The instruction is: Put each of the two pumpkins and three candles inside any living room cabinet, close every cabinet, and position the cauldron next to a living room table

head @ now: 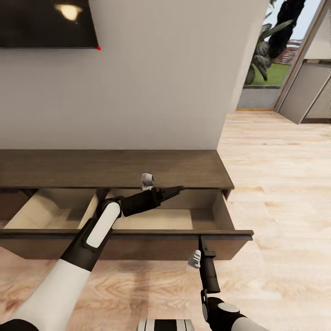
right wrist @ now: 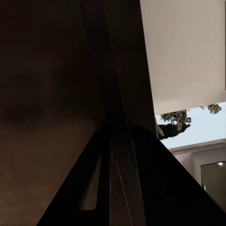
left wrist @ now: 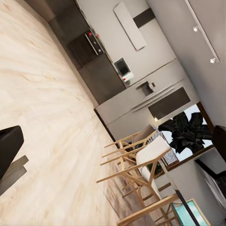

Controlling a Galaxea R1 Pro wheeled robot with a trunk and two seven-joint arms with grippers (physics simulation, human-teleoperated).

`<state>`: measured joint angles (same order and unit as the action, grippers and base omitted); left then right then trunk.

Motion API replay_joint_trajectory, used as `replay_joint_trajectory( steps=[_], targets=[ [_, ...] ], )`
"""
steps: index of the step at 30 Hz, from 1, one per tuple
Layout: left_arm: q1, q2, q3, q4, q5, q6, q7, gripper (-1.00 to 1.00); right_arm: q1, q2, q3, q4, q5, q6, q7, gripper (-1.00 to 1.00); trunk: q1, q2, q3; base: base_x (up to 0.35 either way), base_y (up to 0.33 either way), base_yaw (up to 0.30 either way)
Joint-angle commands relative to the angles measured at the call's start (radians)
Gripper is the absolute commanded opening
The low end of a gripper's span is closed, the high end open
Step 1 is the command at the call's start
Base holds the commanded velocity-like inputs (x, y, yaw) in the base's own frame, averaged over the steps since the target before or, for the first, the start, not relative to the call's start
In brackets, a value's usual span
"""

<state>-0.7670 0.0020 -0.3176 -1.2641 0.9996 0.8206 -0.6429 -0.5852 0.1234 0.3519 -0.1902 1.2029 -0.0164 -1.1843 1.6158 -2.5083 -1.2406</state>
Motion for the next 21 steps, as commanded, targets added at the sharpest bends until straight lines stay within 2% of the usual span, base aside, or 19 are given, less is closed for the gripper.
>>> replay_joint_trajectory(
  steps=[1,4,13,16,21],
  targets=[
    [0.000,0.000,0.000,-0.001,0.000,0.000,0.000,1.00,0.001,0.000,-0.011,0.001,-0.005,-0.004,0.008,-1.00,0.000,0.000,0.000,-0.273,0.000,0.000],
    [0.000,0.000,0.000,-0.001,0.000,0.000,0.000,1.00,0.001,0.000,-0.011,0.002,-0.005,-0.004,0.008,-1.00,0.000,0.000,0.000,-0.204,0.000,0.000],
    [0.000,0.001,0.000,0.001,0.000,0.000,0.000,1.00,0.001,0.001,-0.011,0.003,-0.005,-0.004,0.009,-1.00,0.000,0.000,0.000,-0.016,0.000,0.000],
    [0.000,0.000,0.000,0.001,0.001,0.000,0.000,1.00,0.001,0.001,-0.011,0.005,-0.005,-0.004,0.009,-1.00,0.000,0.000,0.000,-0.190,0.000,0.000],
    [0.000,0.001,0.000,0.000,0.001,0.000,0.000,1.00,0.001,0.003,-0.011,0.005,-0.005,-0.004,0.011,-1.00,0.000,0.000,0.000,-0.030,0.000,0.000]
  ],
)
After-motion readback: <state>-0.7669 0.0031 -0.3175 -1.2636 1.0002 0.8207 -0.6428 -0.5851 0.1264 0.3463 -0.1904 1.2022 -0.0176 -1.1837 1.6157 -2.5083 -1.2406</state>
